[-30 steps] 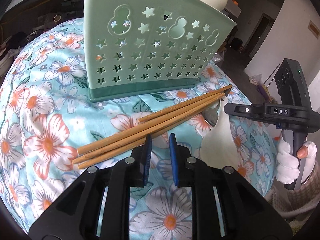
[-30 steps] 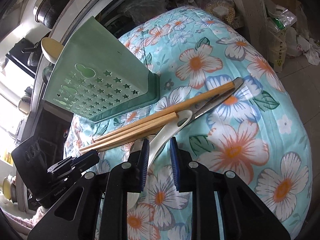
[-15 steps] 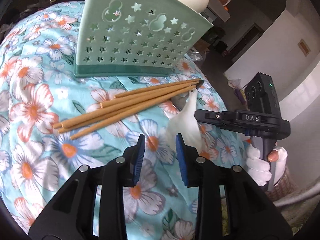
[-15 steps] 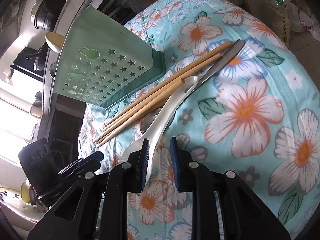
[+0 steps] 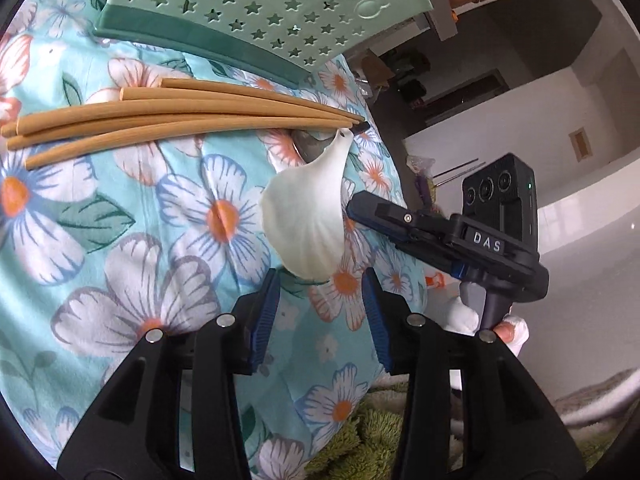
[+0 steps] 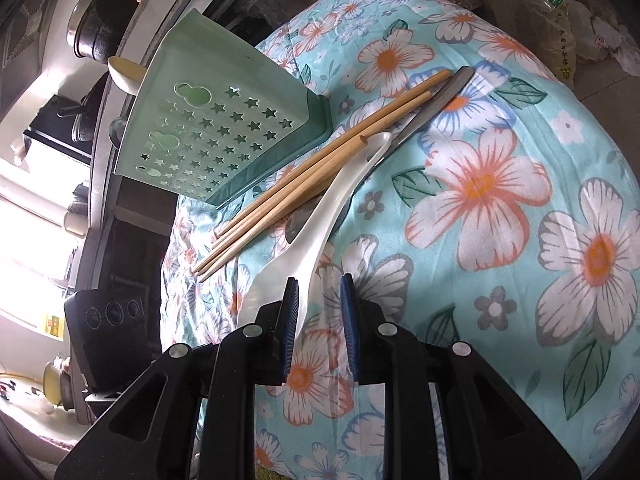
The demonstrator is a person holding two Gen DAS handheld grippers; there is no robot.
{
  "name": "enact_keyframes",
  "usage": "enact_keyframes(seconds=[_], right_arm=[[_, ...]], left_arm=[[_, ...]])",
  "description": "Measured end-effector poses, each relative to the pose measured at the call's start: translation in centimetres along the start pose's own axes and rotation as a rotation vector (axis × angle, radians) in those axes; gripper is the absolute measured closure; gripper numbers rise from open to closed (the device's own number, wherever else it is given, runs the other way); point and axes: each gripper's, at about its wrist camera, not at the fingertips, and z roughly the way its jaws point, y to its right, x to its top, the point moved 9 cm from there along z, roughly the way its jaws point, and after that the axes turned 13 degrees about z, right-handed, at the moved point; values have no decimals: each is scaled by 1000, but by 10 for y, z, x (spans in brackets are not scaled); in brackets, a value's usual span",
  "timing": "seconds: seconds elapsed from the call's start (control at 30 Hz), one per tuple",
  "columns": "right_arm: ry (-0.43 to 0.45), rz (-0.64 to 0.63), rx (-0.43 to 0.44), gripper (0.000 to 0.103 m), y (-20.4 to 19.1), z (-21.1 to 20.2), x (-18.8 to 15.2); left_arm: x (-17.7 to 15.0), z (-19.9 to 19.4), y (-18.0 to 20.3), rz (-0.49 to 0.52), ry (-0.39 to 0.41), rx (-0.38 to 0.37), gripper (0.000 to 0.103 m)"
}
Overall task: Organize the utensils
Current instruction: 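Close the left tool on the white spatula handle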
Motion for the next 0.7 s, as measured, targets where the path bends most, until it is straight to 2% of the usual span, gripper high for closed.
enact_keyframes(seconds=[0.13,0.3,0.37,0.43,0.6,0.7], right_arm=[[16,12,2,81,4,-6,1],[30,18,1,81,9,-12,2],[30,22,2,81,10,-12,3],[30,22,1,81,12,-13,3],[41,10,-7,81,11,-16,5],[45,13,-5,81,12,-18,6]], left_arm=[[10,3,-11,-93,50,-50,65],[13,5,-24,-166,74,-36,86],[10,8,-31,-180,65,-8,99],[13,6,-35,-197,73,-16,101],[19,-9,-33,-115,48,48,102],[23,-22,-32,-16,-37,105,102]])
